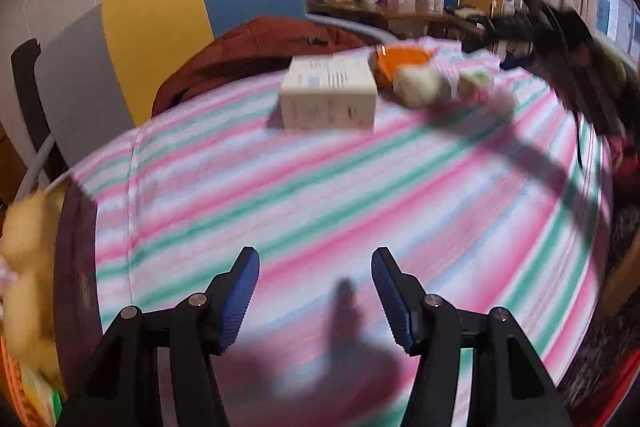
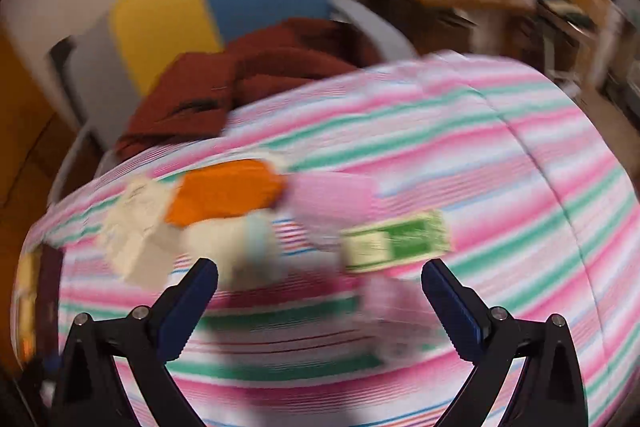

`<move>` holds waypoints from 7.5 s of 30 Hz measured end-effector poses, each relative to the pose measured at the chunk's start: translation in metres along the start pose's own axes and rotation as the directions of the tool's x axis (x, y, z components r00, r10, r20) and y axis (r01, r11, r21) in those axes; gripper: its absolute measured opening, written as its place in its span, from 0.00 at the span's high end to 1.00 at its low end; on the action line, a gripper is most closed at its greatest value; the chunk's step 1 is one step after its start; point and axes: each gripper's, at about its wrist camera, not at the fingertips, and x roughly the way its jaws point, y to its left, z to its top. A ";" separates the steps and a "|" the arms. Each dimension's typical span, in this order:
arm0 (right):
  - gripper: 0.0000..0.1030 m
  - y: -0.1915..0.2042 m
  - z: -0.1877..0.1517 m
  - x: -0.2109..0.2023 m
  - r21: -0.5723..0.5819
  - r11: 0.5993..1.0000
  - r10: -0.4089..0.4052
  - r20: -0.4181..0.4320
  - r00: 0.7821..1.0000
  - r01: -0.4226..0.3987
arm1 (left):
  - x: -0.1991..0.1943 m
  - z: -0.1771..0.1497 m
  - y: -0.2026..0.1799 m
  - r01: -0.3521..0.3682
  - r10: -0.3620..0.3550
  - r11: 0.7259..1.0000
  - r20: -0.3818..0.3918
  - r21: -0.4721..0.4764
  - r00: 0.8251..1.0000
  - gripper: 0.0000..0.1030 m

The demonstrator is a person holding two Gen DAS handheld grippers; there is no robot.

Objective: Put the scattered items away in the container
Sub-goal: 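Move both tools from the gold tray back toward the remaining items, then grasp the cream medicine box with the left tool while the right tool grasps the cream sock, then carry the cream box and cream sock with both tools toward the gold tray, then lower the box and sock into the tray and open both tools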

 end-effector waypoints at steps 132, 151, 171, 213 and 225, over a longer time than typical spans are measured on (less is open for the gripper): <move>0.33 0.162 -0.090 0.050 -0.289 0.943 -0.143 0.097 0.985 0.166 | 0.026 -0.025 0.039 -0.019 0.015 0.996 -0.046 -0.092 0.999 0.52; 0.40 0.199 -0.174 0.014 -0.214 0.967 -0.112 0.130 0.985 0.139 | -0.042 -0.074 0.053 -0.019 0.026 0.989 0.044 -0.147 0.999 0.52; 0.41 0.312 -0.185 -0.020 -0.354 0.925 0.211 0.182 0.960 -0.136 | -0.147 -0.105 0.160 -0.151 0.213 0.935 0.166 -0.322 0.963 0.52; 0.22 0.472 -0.232 -0.004 -0.602 0.745 0.394 0.052 0.918 -0.286 | -0.113 -0.157 0.284 -0.444 0.457 0.757 -0.098 -0.479 0.884 0.51; 0.17 0.466 -0.232 -0.012 -0.572 0.758 0.423 0.066 0.904 -0.313 | -0.115 -0.166 0.290 -0.463 0.478 0.732 -0.108 -0.500 0.872 0.50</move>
